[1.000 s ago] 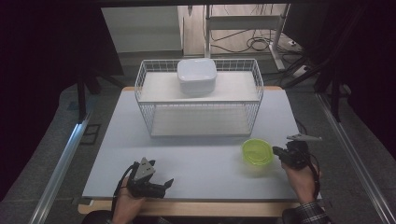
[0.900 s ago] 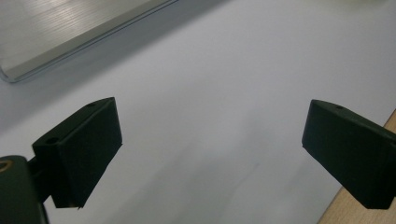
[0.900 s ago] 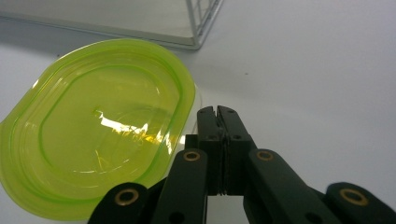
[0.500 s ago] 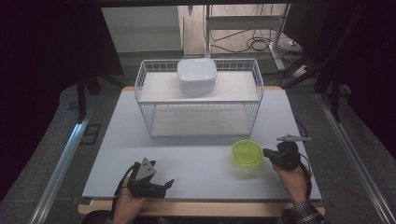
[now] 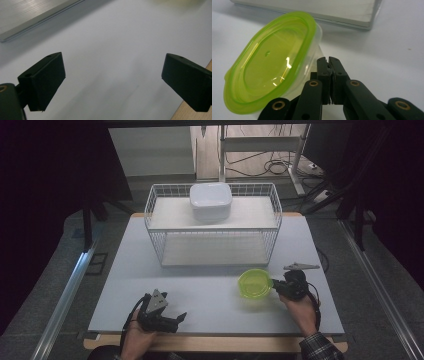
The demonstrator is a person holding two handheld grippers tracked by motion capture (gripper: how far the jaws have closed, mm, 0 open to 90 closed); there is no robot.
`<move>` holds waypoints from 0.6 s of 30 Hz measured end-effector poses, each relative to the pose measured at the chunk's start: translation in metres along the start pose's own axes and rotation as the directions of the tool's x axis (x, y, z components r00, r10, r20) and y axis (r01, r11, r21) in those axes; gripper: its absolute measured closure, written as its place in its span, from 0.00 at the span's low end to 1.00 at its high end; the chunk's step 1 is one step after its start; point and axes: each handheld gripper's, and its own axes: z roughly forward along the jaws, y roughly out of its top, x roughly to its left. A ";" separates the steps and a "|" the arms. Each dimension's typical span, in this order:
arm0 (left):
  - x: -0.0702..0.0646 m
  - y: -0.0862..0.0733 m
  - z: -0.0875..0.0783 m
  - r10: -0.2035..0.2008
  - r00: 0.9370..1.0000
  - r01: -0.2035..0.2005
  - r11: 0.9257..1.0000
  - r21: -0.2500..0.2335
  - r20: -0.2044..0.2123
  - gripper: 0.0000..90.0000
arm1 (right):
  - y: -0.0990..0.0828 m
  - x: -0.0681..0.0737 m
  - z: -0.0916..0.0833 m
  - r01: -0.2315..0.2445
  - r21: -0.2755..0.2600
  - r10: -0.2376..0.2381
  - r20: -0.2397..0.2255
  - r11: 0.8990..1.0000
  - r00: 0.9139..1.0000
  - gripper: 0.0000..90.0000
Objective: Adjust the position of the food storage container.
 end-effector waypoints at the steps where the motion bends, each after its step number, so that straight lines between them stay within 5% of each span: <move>1: 0.000 0.000 0.000 0.001 1.000 -0.001 1.000 0.001 -0.001 0.05 | 0.001 0.001 0.002 0.004 0.002 -0.004 -0.002 1.000 1.000 0.97; 18: -0.001 0.000 0.003 0.004 1.000 -0.004 1.000 0.017 0.001 0.05 | 0.011 0.028 0.037 0.061 0.030 -0.059 -0.086 0.998 0.995 0.97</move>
